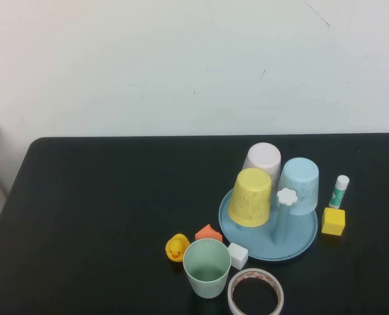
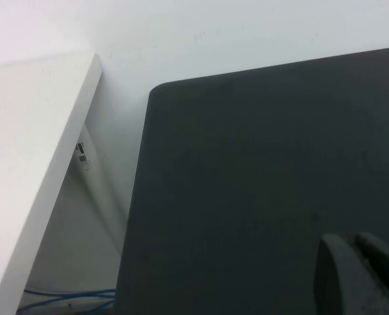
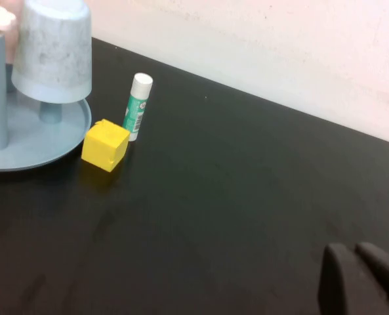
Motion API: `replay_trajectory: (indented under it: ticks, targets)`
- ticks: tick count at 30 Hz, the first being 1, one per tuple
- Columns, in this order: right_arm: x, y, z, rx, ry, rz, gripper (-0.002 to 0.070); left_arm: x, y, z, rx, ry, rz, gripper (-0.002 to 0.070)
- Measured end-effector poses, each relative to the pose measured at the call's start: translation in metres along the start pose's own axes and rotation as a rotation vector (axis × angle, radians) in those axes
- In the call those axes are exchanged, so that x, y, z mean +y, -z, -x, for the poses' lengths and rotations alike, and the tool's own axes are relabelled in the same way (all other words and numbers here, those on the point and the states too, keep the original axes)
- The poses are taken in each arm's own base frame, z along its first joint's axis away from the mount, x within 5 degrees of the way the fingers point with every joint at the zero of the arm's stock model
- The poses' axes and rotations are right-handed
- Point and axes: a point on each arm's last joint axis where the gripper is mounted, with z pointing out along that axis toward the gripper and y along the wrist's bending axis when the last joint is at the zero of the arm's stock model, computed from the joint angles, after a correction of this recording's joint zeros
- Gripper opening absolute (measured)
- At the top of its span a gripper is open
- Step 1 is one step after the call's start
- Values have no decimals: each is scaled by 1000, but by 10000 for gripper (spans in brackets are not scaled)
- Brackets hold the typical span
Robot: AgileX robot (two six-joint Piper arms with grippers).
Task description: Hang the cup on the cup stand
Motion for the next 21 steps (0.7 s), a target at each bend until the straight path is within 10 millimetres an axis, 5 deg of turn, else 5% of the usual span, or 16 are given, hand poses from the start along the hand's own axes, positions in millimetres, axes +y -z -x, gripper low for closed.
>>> replay_trajectory:
  ticks: [21]
  targets:
    - [4, 0, 2, -13, -107, 43, -1, 0, 0, 0, 0, 15, -5, -1]
